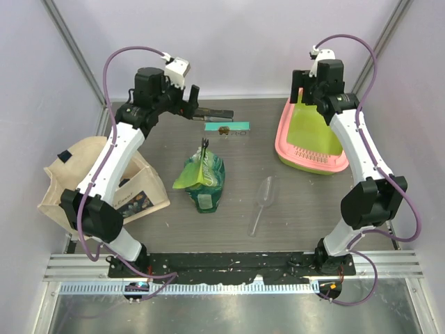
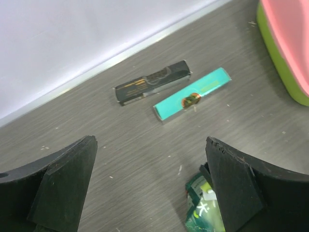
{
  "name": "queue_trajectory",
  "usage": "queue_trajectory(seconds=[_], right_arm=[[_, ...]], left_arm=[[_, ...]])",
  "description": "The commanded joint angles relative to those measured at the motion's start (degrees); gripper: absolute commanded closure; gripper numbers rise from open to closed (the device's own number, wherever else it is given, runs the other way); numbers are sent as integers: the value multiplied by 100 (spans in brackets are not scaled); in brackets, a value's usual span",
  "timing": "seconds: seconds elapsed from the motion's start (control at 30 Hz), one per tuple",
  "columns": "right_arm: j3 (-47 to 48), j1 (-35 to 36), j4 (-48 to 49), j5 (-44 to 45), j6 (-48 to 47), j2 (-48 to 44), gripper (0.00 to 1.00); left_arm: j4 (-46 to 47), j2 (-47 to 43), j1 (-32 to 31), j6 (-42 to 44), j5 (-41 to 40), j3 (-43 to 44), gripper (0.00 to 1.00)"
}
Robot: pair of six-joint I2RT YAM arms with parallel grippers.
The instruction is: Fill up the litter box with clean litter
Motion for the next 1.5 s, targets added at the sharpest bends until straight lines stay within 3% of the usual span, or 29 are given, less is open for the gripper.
queue_trajectory(seconds=[0.0,0.17,0.2,0.27,0.37,0.67,0.8,0.93,1.13,1.23,1.33,1.37,1.4,1.47], right_arm=[[56,82,60,-299,-349,-392,9],[-479,108,95,-1414,-1484,-787,9],[-594,108,78,-1982,-1660,-875,9],[-875,178,130,-2277,-2109,-1086,10],[-1017,442,157,-2287,-2268,-1131,10],[-1218,776,191,-2190,-1979,-1130,11],[-1648,820,376,-2208,-1873,-1323,11],[-1825,855,526,-2199,-1829,-1464,11],[-2089,855,614,-1979,-1899,-1675,11],[-2177,855,605,-1970,-1838,-1684,11],[-2186,855,605,-2041,-1715,-1649,11],[-2186,855,605,-2058,-1688,-1632,11],[-2177,855,596,-2076,-1662,-1623,11],[-2168,856,588,-2163,-1653,-1614,11]], left_arm=[[-384,-225,-24,-96,885,55,2],[-1228,-663,-173,35,1614,-367,4],[-1369,-726,-208,261,1651,-455,3],[-1807,-866,-392,561,1581,-508,4],[-2213,-972,-700,896,1353,-640,5],[-2663,-1271,-1491,510,-106,-1202,7],[-2593,-1087,-1597,80,-414,-1229,7],[-2618,-649,-1746,-132,-992,-1115,13],[-2944,-454,-2010,-281,-915,-1009,31],[-3014,-436,-2072,-281,-1038,-1158,50],[-3346,-218,-2063,-159,-1030,-1037,77],[-3505,-95,-2063,-97,-951,-940,92],[-3837,168,-2063,69,-811,-826,99],[-4007,328,-2046,350,-801,-465,100]])
